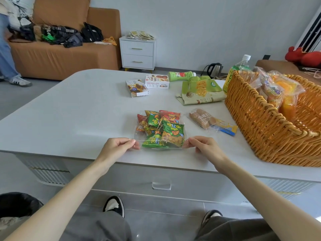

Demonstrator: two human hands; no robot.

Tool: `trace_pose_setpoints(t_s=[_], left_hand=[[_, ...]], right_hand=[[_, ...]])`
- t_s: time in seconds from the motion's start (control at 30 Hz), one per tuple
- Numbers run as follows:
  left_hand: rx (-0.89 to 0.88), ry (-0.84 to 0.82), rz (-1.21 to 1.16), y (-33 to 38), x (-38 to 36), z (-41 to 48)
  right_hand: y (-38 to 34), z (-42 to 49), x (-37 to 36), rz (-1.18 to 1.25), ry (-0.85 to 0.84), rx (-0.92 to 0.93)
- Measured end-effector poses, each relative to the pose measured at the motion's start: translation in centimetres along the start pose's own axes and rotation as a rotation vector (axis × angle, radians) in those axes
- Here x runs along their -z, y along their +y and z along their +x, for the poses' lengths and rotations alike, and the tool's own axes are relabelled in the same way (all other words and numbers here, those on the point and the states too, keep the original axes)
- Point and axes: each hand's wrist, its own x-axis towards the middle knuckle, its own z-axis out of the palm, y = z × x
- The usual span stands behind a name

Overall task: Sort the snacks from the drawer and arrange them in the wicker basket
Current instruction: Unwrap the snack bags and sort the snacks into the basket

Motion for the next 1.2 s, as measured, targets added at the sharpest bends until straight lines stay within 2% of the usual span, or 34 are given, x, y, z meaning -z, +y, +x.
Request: trace_pose_setpoints(t_s=[0.1, 0.2, 0.3, 0.43, 0.6, 0.7, 0.73, 0.83, 0.9, 0.93, 1.0, 1.1, 1.2], left_hand=[[0.02, 0.197, 0.046, 0.2, -1.4, 0.3], [0.005, 0.343, 0.161, 0.3, -3.0, 0.2], [-0.039, 0.44, 0.306, -0.4, -3.7, 0.5], [-0.072, 0.488, 0.528, -1.0, -3.6, 0.7], [-0.076, 0.439, 0.796, -0.6, -3.5, 0.4], [-0.046, 0.414, 0.835, -0.2, -3.3, 0.3], [-0.084, 0.417, 0.839, -0.1, -3.3, 0.3], [-0.42, 0.424, 0.913, 0.2, -3.8, 0.2], [-0.684, 0.324, 1.002, 0.4, -4.2, 0.1], [-0.782, 0.268, 1.063, 0.3, -4.4, 0.0], [-0.836, 0.177, 1.136, 0.2, -4.3, -0.2], [-0.761, 0.122, 1.197, -0.6, -4.1, -0.4], [-0.726, 0.108, 1.059, -1.4, -3.9, -0.5]], right_hand=[[0.1, 0.7, -0.9, -0.096, 0.176, -0.046], [0.1, 0.9, -1.5, -0.255, 0.273, -0.061], [0.1, 1.1, -2.0, -0.321, 0.344, -0.062], [0.4, 1.0, -2.4, -0.421, 0.409, -0.023], [1.0, 0.8, -2.6, -0.605, 0.432, 0.103], [1.1, 1.0, -2.9, -0.63, 0.417, 0.113], [1.2, 0.9, -3.0, -0.677, 0.438, 0.186], [1.2, 0.7, -3.5, -0.921, 0.411, 0.653], [1.6, 0.5, -3.8, -1.057, 0.233, 0.913], [1.7, 0.5, -3.9, -1.126, 0.152, 0.97], [2.0, 0.3, -4.2, -1.184, 0.063, 0.938], [2.1, 0.2, -4.3, -1.169, 0.05, 0.873], [2.5, -0.1, -3.8, -1.116, 0.006, 0.811]])
